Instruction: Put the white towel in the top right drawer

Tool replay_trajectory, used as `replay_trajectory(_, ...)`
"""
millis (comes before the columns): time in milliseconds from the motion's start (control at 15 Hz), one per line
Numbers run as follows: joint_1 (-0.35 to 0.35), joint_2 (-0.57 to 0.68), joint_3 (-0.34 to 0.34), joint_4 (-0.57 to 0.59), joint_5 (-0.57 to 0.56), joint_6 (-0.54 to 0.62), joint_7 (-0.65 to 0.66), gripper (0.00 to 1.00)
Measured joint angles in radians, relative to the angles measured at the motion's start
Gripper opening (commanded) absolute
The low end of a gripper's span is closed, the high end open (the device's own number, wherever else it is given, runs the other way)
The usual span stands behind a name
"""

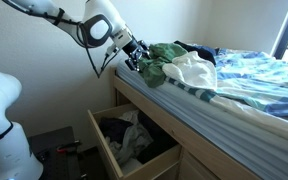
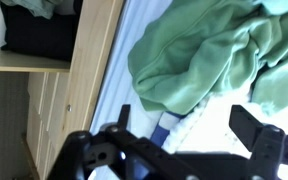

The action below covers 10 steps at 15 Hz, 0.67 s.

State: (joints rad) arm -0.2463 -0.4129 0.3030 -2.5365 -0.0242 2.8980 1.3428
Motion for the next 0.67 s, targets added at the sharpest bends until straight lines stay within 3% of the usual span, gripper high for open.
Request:
replay_trajectory(333, -0.228, -0.033, 0.074, -0.009, -0.064, 0.063, 0.175, 1.0)
replay_trajectory(533, -0.391, -0.053, 0.161, -0.008, -0.102, 0.09, 0.288, 1.0)
replay_trajectory(667, -0.422, -0.056, 0.185, -0.008, -0.105, 0.094, 0.309, 1.0)
